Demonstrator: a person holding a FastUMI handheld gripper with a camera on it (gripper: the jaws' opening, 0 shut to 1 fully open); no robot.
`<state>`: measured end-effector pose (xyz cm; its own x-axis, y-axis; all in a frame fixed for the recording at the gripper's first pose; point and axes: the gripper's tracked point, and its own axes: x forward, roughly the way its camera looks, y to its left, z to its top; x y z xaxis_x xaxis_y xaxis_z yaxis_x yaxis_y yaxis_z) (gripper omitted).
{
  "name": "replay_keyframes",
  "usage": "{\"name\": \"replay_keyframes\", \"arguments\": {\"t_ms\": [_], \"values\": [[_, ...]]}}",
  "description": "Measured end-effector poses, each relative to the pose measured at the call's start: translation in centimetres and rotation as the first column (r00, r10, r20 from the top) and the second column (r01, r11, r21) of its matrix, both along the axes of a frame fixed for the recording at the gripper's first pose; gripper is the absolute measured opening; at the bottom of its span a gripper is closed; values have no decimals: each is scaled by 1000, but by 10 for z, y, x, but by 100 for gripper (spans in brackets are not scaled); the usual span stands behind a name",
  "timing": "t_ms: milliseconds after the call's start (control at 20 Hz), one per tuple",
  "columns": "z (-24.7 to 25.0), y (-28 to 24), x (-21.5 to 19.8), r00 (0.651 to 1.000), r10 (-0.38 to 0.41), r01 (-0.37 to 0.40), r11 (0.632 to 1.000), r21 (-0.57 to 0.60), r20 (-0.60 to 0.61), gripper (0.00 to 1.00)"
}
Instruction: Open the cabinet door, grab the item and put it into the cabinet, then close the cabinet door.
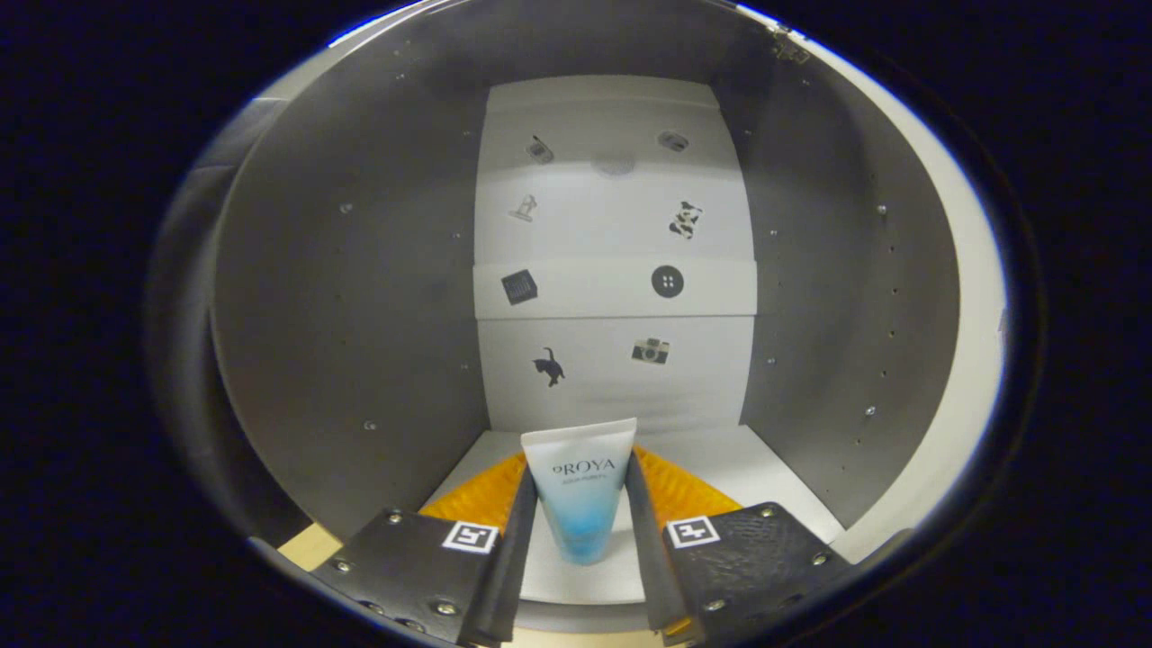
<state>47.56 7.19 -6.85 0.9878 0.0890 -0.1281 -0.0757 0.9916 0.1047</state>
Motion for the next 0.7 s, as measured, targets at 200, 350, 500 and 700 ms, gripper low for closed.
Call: {"name": "replay_keyframes", "arguments": {"t_ms": [200, 350, 500, 700], "values": [[-3, -4, 9, 1000, -20, 20, 1000, -8, 10, 54], [-4, -7, 9, 999, -39, 39, 999, 10, -2, 54], [-5, -4, 9, 999, -31, 32, 999, 38, -14, 56], [-1, -7, 7, 999, -46, 47, 998, 43, -6, 77]]}}
